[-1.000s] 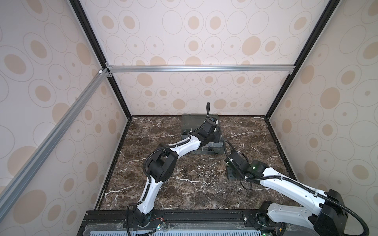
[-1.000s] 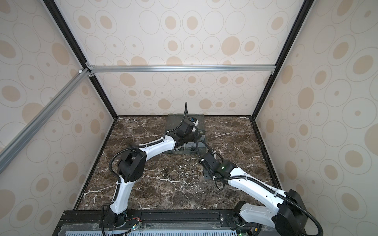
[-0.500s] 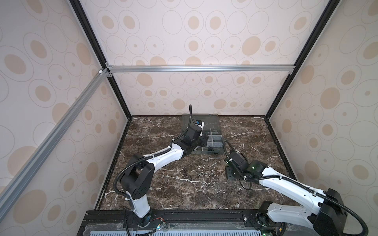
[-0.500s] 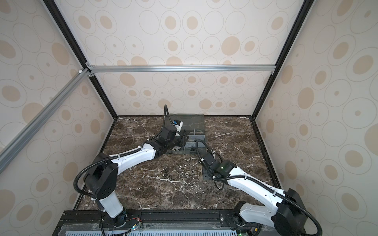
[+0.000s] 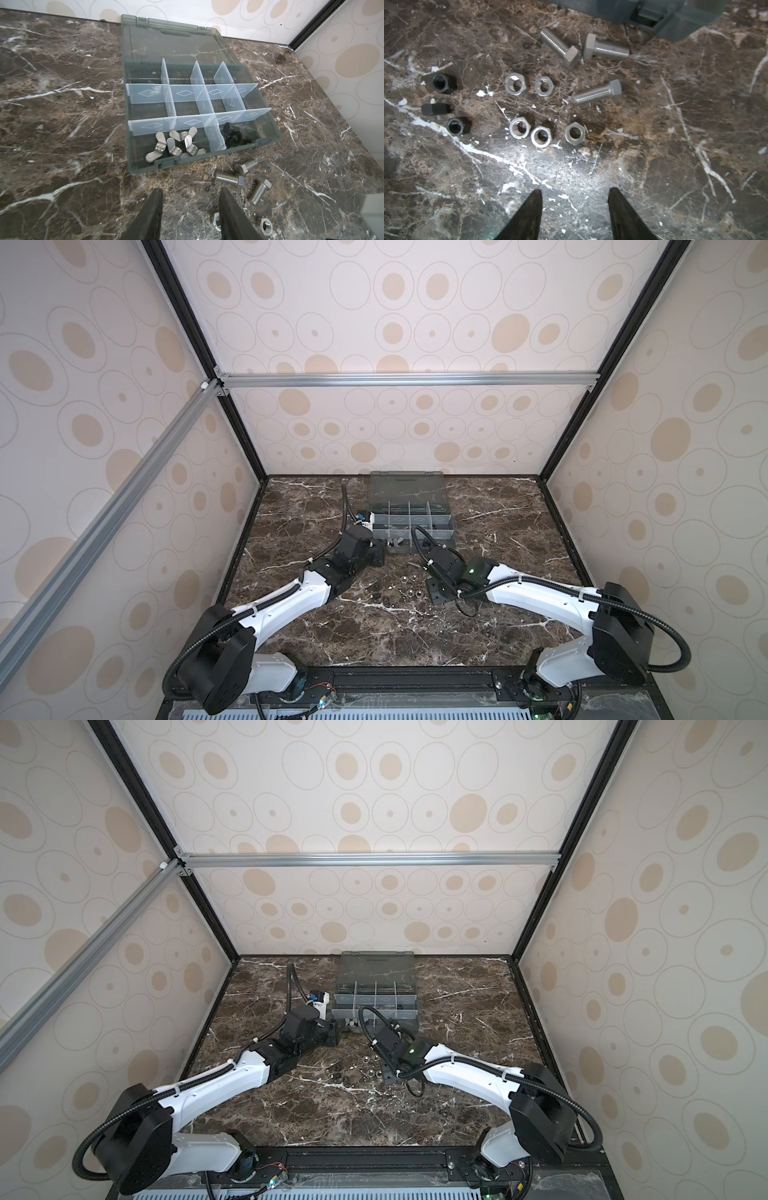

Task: Sort the screws and nuts into containers
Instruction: Pick up the nut from the center of the table.

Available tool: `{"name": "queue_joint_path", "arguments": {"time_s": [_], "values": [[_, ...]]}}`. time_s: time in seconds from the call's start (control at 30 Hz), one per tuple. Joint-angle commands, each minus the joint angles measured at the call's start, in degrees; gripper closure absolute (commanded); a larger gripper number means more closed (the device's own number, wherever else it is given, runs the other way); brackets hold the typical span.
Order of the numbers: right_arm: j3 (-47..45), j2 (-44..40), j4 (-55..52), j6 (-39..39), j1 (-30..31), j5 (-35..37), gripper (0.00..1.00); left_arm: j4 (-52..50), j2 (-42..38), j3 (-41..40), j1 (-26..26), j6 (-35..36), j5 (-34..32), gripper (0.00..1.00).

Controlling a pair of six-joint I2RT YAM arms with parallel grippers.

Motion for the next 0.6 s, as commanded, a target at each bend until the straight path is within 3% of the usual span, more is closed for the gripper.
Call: {"name": "queue_joint_path", "arguments": {"time_s": [0.0,0.57], "values": [[2.32,2.56,0.40,-0.65,1.34,-0.15,0.45,-1.13,-3.87,-1.12,0.67,-1.33,-2.35,0.55],[7.32,12.49,2.75,-1.79,5.38,-3.67,0.45,-5.32,-18.84,-12.50,2.28,-5.33,-7.19,0.53]]}}
